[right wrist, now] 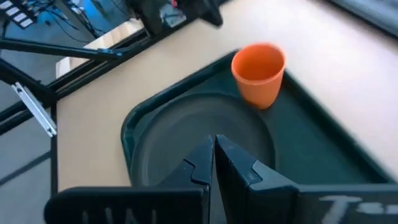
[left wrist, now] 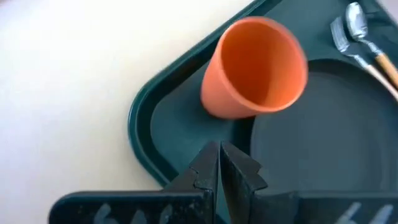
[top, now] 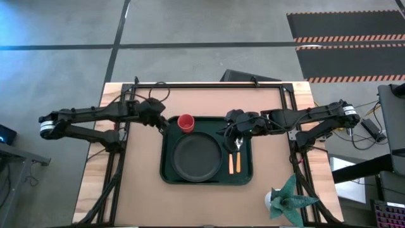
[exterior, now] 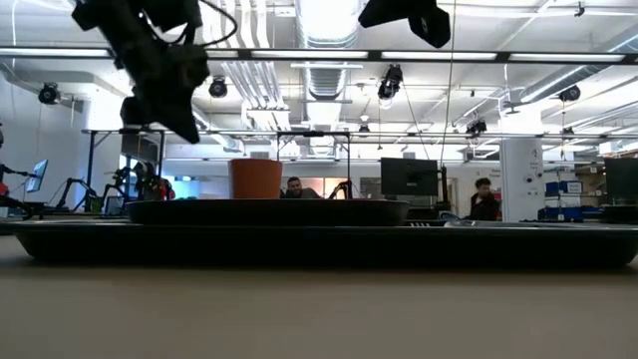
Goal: Pick and place plate/cup/fork/spoon on tray
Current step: Adjust the black plate
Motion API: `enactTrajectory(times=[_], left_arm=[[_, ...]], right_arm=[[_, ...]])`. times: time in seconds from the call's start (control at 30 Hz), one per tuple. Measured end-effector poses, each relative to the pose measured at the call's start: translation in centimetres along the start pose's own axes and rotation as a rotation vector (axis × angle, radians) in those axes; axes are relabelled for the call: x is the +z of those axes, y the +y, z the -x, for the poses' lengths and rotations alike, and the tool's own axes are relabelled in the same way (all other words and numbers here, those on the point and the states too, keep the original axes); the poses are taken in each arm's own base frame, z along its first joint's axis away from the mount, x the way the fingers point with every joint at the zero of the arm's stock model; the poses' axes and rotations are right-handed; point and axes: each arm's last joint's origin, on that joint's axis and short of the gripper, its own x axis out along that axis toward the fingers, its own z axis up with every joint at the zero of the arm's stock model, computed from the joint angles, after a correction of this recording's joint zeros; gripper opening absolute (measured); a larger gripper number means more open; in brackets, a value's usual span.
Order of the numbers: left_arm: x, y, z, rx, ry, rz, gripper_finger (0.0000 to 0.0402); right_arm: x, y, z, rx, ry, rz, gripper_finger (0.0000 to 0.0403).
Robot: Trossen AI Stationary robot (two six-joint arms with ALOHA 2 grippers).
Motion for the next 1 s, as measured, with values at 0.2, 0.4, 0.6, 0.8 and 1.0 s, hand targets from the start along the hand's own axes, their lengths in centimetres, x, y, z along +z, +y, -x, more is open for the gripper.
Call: enactTrajectory(times=[0.2,0.4,0.6,0.8,1.0], left_arm=[[0.9,-0.5,0.5,-0.013,-0.022,-0.047,0.0000],[0.2,-0.1,0.4,0.015,0.031,-0.053,0.0000],[-0.5,0.3,0.3,0.042,0.085,-0.059,0.0000],[-0.5,0.2,0.3,0.039,0.086,-0.061,0.0000],[-0.6,0.2,0.3,0.038,0.086,-0.062,0.0000]], right_arm=[[-3.3,1.8,-5.4,-0.020,0.150,-0.047,0.0009],[-7.2,2.9,-10.7,-0.076,0.312,-0.090,0.0009],[-8.9,3.7,-13.4,-0.087,0.390,-0.113,0.0009],[-8.9,4.1,-13.8,-0.082,0.391,-0.120,0.0009],[-9.3,3.8,-13.7,-0.113,0.428,-0.128,0.0009]])
